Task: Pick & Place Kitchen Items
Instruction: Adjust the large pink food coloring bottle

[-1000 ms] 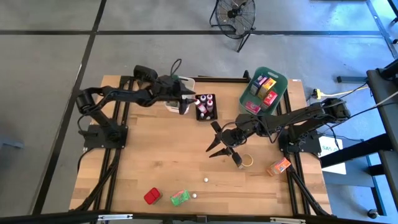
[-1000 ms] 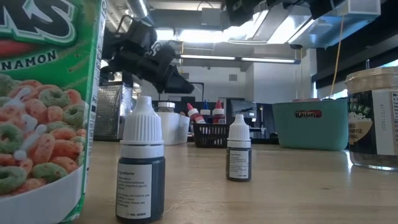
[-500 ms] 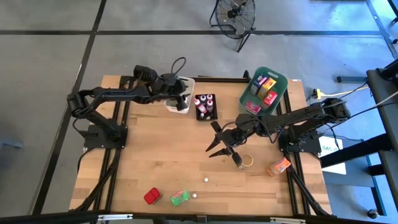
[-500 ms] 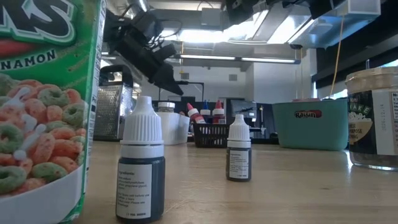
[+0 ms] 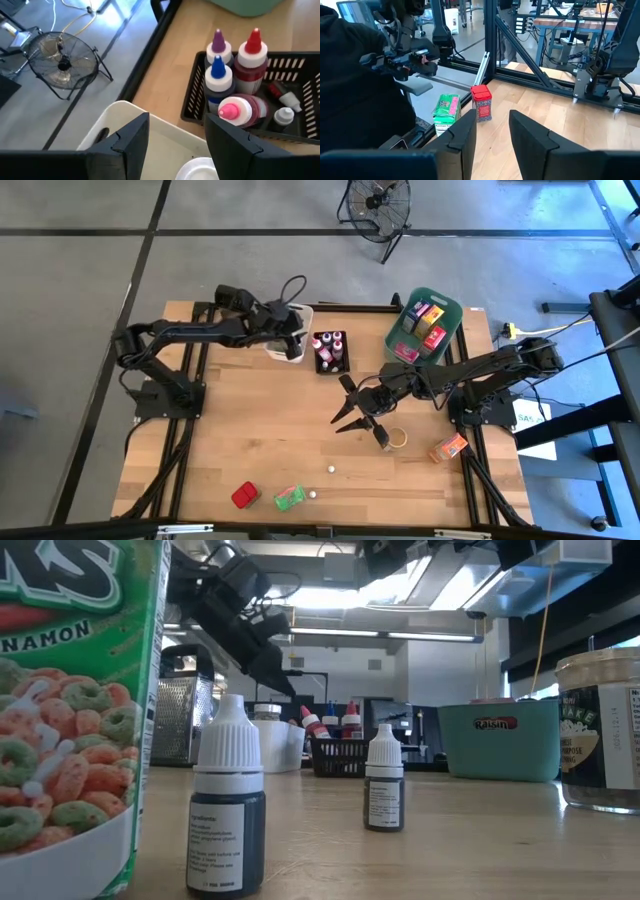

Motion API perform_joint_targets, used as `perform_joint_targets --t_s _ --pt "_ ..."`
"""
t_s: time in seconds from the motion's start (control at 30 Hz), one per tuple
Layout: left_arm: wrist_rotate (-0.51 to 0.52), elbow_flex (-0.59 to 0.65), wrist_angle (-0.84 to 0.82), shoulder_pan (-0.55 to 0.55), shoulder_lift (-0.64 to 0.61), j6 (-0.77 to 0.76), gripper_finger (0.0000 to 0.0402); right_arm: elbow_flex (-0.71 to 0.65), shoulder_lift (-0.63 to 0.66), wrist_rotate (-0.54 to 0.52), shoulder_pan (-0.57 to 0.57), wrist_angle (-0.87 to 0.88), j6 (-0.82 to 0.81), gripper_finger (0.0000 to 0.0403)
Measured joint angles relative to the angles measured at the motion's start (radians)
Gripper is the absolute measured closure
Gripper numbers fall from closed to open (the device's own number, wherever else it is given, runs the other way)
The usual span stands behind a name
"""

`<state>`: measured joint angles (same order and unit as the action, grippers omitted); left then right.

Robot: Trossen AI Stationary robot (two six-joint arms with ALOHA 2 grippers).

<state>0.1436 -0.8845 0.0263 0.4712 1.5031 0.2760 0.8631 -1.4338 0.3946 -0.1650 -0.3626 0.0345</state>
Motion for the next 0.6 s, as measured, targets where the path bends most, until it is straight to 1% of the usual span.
perform_joint_targets --t_s 0.2,0.6 --pt "-0.003 0.0 0.009 -0.007 0.056 0.0 0.0217 0.0 0.0 0.0 0.0 0.003 0.0 0.0284" --pt "-0.005 0.0 0.023 -0.021 0.069 -0.004 0.0217 0.0 0.0 0.0 0.0 0.005 0.008 0.0284"
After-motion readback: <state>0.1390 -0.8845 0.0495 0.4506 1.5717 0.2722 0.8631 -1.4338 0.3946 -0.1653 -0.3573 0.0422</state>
